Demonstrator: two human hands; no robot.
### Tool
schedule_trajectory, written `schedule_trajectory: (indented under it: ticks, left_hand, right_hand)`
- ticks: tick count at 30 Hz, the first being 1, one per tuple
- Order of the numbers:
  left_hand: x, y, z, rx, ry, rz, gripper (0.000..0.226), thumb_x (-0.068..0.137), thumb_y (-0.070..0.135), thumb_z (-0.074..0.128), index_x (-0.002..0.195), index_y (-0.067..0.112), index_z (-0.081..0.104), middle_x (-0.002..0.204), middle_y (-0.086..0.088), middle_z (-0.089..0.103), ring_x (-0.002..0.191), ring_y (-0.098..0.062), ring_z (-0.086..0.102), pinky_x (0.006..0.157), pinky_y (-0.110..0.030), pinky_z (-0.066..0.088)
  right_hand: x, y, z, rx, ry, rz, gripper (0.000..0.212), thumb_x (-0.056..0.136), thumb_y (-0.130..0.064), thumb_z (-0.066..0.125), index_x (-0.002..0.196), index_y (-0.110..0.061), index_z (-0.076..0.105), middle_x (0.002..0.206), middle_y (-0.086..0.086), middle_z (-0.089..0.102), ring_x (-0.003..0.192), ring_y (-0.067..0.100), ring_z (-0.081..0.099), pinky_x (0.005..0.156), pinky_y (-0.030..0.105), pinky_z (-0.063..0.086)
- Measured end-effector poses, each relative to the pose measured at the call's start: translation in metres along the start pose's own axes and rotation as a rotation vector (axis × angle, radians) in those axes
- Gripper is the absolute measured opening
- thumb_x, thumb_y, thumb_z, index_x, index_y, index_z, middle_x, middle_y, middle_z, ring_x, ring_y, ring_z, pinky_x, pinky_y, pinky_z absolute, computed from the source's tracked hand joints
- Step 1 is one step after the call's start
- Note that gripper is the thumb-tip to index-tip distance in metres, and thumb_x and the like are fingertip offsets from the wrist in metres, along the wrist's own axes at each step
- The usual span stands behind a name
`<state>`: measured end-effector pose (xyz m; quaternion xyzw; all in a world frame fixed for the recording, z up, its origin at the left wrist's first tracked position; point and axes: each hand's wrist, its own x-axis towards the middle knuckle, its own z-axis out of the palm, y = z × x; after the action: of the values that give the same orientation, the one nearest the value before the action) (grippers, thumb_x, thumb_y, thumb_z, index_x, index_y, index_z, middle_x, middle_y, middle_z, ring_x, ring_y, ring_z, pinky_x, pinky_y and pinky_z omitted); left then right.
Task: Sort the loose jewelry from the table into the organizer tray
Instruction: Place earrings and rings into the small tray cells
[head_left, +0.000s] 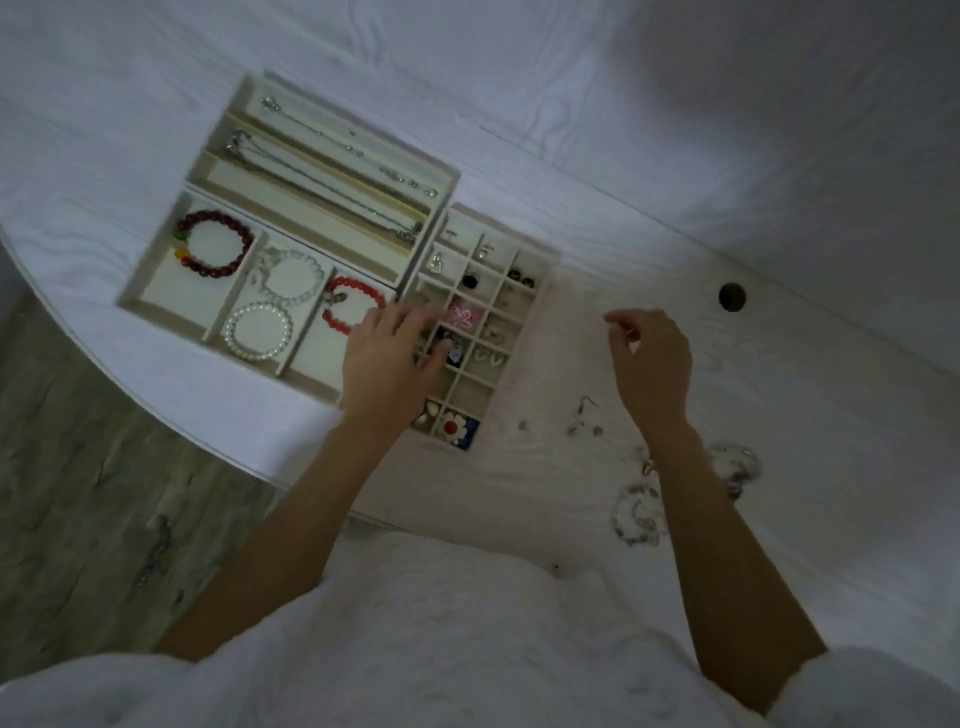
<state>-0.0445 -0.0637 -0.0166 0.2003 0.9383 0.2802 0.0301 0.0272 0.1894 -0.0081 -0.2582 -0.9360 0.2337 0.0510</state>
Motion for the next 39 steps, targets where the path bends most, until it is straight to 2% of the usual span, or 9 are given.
schedule_trajectory:
  ticks: [5, 8, 16, 19, 24, 30, 33, 36, 39]
  left_hand:
    - [0.003, 0.037, 0.019, 0.067, -0.160, 0.170, 0.032, 0.080, 0.041, 0.061, 0.100, 0.016, 0.069, 0.090, -0.003, 0.068, 0.085, -0.026, 0.063, 0.076, -0.037, 0.048]
    - [0.002, 0.045, 0.030, 0.122, -0.204, 0.177, 0.029, 0.075, 0.031, 0.075, 0.098, 0.015, 0.068, 0.089, -0.004, 0.068, 0.087, -0.029, 0.062, 0.076, -0.037, 0.048]
    - [0.003, 0.052, 0.034, 0.112, -0.212, 0.143, 0.024, 0.078, 0.022, 0.072, 0.101, 0.019, 0.068, 0.079, 0.006, 0.066, 0.080, -0.021, 0.059, 0.071, -0.033, 0.043]
    - [0.001, 0.052, 0.034, 0.096, -0.196, 0.141, 0.025, 0.078, 0.022, 0.073, 0.102, 0.019, 0.068, 0.081, 0.005, 0.067, 0.081, -0.022, 0.061, 0.071, -0.034, 0.045]
    - [-0.003, 0.053, 0.036, 0.080, -0.167, 0.137, 0.025, 0.078, 0.021, 0.074, 0.101, 0.018, 0.068, 0.085, 0.003, 0.068, 0.081, -0.024, 0.062, 0.071, -0.035, 0.045]
    - [-0.003, 0.052, 0.038, 0.098, -0.189, 0.117, 0.025, 0.081, 0.024, 0.072, 0.105, 0.017, 0.068, 0.089, 0.002, 0.067, 0.085, -0.025, 0.061, 0.075, -0.037, 0.046]
    - [-0.001, 0.047, 0.036, 0.039, -0.201, 0.158, 0.023, 0.083, 0.028, 0.068, 0.102, 0.015, 0.070, 0.088, -0.001, 0.068, 0.081, -0.024, 0.061, 0.071, -0.037, 0.052]
    - [0.004, 0.034, 0.021, -0.078, -0.094, 0.109, 0.028, 0.087, 0.034, 0.054, 0.100, 0.015, 0.070, 0.088, -0.001, 0.068, 0.078, -0.018, 0.058, 0.065, -0.029, 0.049]
    - [0.006, 0.011, -0.001, -0.073, 0.093, -0.051, 0.018, 0.090, 0.025, 0.061, 0.104, 0.016, 0.069, 0.096, -0.003, 0.068, 0.083, -0.018, 0.057, 0.069, -0.027, 0.042]
  right_hand:
    - [-0.003, 0.059, -0.031, 0.016, 0.133, 0.400, 0.023, 0.093, -0.022, 0.056, 0.109, -0.007, 0.062, 0.098, 0.012, 0.067, 0.088, 0.024, 0.062, 0.075, 0.024, 0.040]
    - [0.012, 0.061, -0.030, 0.072, 0.080, 0.521, 0.033, 0.088, -0.032, 0.063, 0.107, -0.005, 0.060, 0.096, 0.011, 0.067, 0.090, 0.024, 0.062, 0.074, 0.023, 0.038]
    - [0.009, 0.054, -0.008, 0.126, -0.010, 0.199, 0.011, 0.086, -0.011, 0.061, 0.093, -0.007, 0.068, 0.089, 0.008, 0.067, 0.080, 0.019, 0.060, 0.076, 0.026, 0.046]
    - [-0.005, 0.055, -0.002, 0.085, -0.078, 0.059, 0.010, 0.087, -0.009, 0.058, 0.094, -0.006, 0.065, 0.088, 0.007, 0.063, 0.078, 0.015, 0.053, 0.071, 0.024, 0.040]
    - [-0.013, 0.062, 0.003, -0.015, -0.039, 0.051, 0.016, 0.095, -0.009, 0.045, 0.099, -0.002, 0.059, 0.100, 0.017, 0.054, 0.093, 0.028, 0.046, 0.069, 0.027, 0.031]
    - [-0.009, 0.060, -0.002, -0.109, -0.084, 0.006, 0.017, 0.097, -0.010, 0.045, 0.100, -0.002, 0.059, 0.097, 0.018, 0.058, 0.087, 0.028, 0.051, 0.067, 0.030, 0.035]
    - [0.004, 0.027, -0.012, 0.263, -0.072, 0.234, 0.017, 0.094, -0.010, 0.053, 0.104, -0.004, 0.065, 0.094, 0.009, 0.065, 0.084, 0.015, 0.057, 0.075, 0.023, 0.044]
    - [0.028, -0.031, -0.015, 0.896, -0.300, 0.460, 0.015, 0.092, -0.007, 0.055, 0.101, -0.005, 0.067, 0.079, -0.001, 0.061, 0.071, 0.009, 0.054, 0.069, 0.019, 0.049]
    - [0.052, -0.080, 0.002, 0.862, -0.418, 0.290, 0.013, 0.094, -0.009, 0.052, 0.094, -0.010, 0.065, 0.076, -0.005, 0.057, 0.071, 0.007, 0.051, 0.067, 0.019, 0.046]
